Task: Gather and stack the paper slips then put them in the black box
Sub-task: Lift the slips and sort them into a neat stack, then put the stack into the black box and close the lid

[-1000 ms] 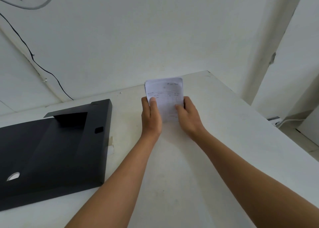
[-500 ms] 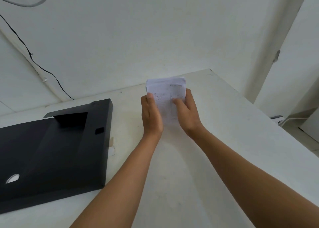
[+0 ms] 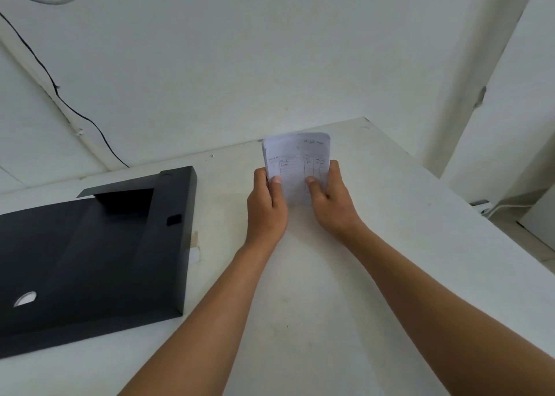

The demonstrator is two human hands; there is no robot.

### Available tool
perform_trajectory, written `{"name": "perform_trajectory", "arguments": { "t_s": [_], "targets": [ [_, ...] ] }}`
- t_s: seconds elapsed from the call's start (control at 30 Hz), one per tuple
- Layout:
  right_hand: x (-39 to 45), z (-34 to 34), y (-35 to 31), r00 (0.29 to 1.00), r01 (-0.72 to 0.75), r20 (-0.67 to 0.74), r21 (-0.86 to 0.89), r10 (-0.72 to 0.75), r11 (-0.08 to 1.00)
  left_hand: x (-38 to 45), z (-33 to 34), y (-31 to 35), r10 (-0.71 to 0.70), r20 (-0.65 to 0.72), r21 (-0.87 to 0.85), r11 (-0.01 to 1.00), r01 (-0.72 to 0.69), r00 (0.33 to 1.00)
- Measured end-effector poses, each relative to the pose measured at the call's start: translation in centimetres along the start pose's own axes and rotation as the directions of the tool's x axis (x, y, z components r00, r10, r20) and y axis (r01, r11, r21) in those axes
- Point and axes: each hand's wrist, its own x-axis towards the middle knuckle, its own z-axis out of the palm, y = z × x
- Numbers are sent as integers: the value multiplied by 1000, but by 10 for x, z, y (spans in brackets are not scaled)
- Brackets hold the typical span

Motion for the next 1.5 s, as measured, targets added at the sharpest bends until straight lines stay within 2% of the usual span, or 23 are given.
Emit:
{"name": "perform_trajectory", "arguments": {
  "t_s": [0.1,0.17,0.23,0.37,0.5,0.63,0.93,1.03,1.2,1.27,1.33,1.4,1.5],
  "targets": [
    [4,-4,-3,999,35,8,-38,-35,999,1,-1,5,-3,9,-2,1000,3,1000],
    [4,-6,-4,997,64,-43,-40,-66,997,6,-2,10,26,6,-9,1000,-26,1000],
    [3,-6,-1,998,38,-41,-48,-40,998,8,-2,11,34,1,10,999,-34,999],
    [3,-7,9,997,-27,63,-216,41,976,2,-6,-5,-1,81,84,996,-6,997],
    [6,-13,12,999,-39,-37,-277,30,960,5,-15,-8,-8,81,96,995,0,997],
    [4,-14,21,997,-60,22,-396,75,916,5,-16,-12,-21,56,111,994,15,998],
    [5,-27,22,997,-27,58,-410,55,912,3,-24,-15,-41,133,87,996,30,990],
    [8,-28,19,999,5,37,-347,8,938,2,-26,-11,-79,125,53,996,73,989],
    [4,-25,20,989,-3,122,-551,84,834,-4,-29,-8,-64,147,159,986,40,987],
    [4,-23,20,992,-21,101,-485,80,874,-3,-28,-6,-97,150,141,987,76,984],
    [4,-21,17,996,-63,42,-256,77,965,-4,-27,-5,-143,165,50,989,137,976],
    [4,-16,8,995,-98,-3,-36,98,995,-8,-30,0,-197,197,-70,974,214,960],
    [6,-8,-8,1000,-13,-16,-2,13,1000,-8,-38,7,-260,228,-234,921,312,938]
  ]
}}
